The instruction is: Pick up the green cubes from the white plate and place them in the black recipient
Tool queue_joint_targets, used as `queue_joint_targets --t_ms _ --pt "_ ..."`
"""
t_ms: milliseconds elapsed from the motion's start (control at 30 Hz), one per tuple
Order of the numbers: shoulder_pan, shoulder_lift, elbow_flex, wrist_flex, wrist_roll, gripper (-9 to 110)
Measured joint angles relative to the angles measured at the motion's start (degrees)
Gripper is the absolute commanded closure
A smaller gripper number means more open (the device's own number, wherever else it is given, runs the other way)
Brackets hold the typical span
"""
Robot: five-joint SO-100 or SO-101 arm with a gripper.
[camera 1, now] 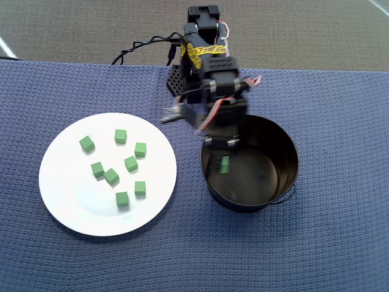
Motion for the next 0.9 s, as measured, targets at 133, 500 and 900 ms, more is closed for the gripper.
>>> queue_joint_targets --t_ms 133,500,900 --pt "-7.5 -0.2 0.1 0.1 2.3 102" --pt "-12.6 -2.6 1.3 1.7 3.7 76" --pt "0.4 -2.6 -11.9 10.3 3.7 92"
